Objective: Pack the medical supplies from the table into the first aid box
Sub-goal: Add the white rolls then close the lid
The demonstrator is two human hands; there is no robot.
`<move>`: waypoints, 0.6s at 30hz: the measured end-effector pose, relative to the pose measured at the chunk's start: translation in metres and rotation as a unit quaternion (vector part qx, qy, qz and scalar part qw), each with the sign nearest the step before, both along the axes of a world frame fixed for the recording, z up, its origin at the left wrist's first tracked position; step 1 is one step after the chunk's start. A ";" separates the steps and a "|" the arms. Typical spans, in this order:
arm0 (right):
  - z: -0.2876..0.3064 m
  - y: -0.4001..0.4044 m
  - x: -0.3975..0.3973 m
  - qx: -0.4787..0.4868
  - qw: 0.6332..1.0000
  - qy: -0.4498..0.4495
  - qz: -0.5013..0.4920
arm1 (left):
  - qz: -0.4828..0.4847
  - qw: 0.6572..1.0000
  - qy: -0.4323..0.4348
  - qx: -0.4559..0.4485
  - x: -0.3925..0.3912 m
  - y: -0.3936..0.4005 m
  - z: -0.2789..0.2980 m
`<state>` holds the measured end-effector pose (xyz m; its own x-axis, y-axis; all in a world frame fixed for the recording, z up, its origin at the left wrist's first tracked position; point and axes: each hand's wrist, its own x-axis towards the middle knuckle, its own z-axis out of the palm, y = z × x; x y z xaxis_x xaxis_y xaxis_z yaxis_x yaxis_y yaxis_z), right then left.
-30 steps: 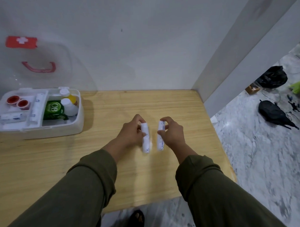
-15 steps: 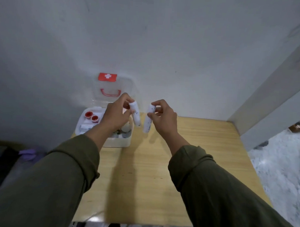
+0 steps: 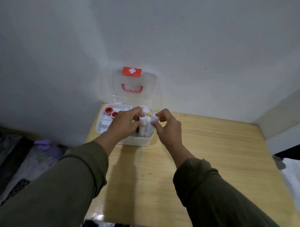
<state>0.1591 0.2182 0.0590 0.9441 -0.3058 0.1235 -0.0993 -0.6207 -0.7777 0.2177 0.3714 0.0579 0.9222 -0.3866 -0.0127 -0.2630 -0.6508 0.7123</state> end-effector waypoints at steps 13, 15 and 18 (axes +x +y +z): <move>-0.038 0.006 0.000 -0.168 0.981 0.049 0.087 | -0.048 0.997 0.033 0.042 0.012 0.005 -0.041; -0.042 0.006 0.000 -0.185 0.977 0.048 0.100 | -0.051 0.997 0.034 0.038 0.012 0.006 -0.042; -0.046 0.006 0.000 -0.192 0.975 0.031 0.106 | -0.059 0.997 0.043 0.039 0.013 0.007 -0.042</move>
<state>0.1594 0.2245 0.0131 0.9902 -0.0459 0.1320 0.0234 -0.8770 -0.4799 0.2311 0.3788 0.0156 0.8650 -0.4864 -0.1231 -0.2811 -0.6729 0.6842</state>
